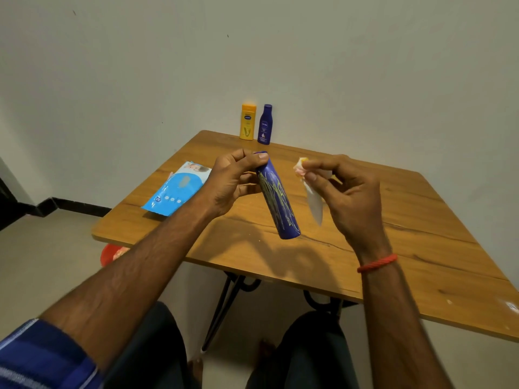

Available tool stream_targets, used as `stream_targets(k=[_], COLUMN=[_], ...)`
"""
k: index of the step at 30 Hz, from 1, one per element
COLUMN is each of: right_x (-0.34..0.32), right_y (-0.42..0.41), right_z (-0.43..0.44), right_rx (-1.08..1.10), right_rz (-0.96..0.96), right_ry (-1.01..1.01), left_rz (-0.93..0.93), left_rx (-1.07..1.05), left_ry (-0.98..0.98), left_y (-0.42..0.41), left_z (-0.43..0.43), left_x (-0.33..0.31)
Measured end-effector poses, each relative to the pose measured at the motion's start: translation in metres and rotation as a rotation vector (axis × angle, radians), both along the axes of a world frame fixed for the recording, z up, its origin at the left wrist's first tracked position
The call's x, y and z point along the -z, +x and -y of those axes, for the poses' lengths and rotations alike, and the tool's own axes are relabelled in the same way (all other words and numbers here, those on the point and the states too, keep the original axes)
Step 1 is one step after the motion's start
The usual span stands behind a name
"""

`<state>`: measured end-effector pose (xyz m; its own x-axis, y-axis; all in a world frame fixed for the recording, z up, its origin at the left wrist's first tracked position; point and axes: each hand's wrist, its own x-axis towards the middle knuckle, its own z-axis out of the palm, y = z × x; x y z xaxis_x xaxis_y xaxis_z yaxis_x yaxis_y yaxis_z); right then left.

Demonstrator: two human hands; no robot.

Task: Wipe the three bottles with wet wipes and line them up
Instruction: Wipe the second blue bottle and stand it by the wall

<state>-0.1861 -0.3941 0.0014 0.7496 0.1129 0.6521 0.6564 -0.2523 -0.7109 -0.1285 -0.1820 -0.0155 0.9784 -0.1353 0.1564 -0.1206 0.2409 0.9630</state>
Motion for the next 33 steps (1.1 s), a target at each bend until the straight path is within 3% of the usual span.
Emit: stream_targets(k=[7,18,26,33], right_x=[-0.014,0.015,0.07,0.057], right_y=[0.024,0.005,-0.03,-0.023], right_z=[-0.016,-0.009,0.018,0.014], right_rx=[0.03,-0.022,-0.129,-0.07], right_rz=[0.036,-0.014,-0.123,-0.11], right_ry=[-0.354,-0.521,-0.411,-0.341], left_rz=[0.054,0.054,-0.013,-0.008], left_rx=[0.016,-0.065,-0.058,-0.045], left_ry=[0.019,0.143,0.181,0.2], left_y=[-0.003,0.0,0.0,-0.006], left_z=[0.005,-0.001,0.0,0.01], left_x=[0.002,0.015,0.028,0.023])
